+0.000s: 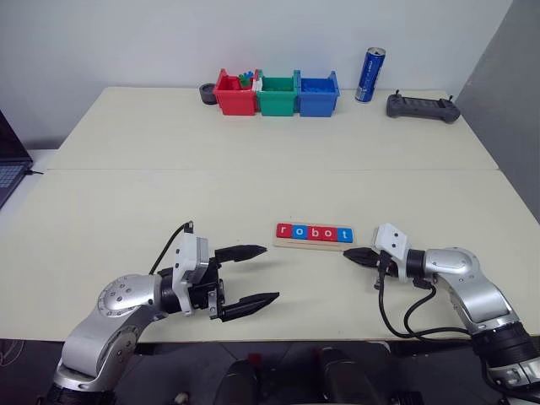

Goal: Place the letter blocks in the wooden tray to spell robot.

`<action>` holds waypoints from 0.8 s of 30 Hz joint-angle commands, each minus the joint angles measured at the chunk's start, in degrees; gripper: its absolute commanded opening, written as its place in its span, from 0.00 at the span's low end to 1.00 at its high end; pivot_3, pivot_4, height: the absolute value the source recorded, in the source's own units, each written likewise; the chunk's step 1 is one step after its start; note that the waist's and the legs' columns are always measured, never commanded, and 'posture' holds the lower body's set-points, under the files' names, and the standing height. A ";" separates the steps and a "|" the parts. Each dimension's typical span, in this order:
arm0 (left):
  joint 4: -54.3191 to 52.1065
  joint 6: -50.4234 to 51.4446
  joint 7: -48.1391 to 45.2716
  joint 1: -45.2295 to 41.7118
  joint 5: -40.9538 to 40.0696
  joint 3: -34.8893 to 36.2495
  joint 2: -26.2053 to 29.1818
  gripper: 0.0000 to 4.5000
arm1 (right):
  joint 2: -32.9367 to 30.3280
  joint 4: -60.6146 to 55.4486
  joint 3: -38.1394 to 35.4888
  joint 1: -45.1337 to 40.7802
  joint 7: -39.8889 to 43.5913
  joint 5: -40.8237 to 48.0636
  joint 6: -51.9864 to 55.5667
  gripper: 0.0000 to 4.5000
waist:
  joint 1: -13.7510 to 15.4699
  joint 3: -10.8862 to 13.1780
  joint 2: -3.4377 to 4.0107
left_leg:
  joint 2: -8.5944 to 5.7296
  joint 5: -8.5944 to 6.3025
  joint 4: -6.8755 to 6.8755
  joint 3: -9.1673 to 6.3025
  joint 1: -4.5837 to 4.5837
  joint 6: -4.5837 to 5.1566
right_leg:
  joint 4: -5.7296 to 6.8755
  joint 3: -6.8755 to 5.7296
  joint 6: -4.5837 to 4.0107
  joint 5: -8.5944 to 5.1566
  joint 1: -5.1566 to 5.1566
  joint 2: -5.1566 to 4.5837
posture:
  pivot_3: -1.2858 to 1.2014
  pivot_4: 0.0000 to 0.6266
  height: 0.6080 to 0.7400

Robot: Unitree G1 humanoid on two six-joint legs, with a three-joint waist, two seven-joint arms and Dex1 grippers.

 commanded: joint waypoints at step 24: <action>0.62 -1.39 0.76 -0.35 0.08 2.13 -0.04 1.00 | -3.15 -9.44 -3.32 1.52 3.99 6.88 7.32 0.01 | 0.08 0.00 0.00 | 0.00 0.00 -0.01 -0.02 -0.01 0.00 | 0.00 0.00 0.00 0.00 0.00 0.00 | 0.52 0.24 1.00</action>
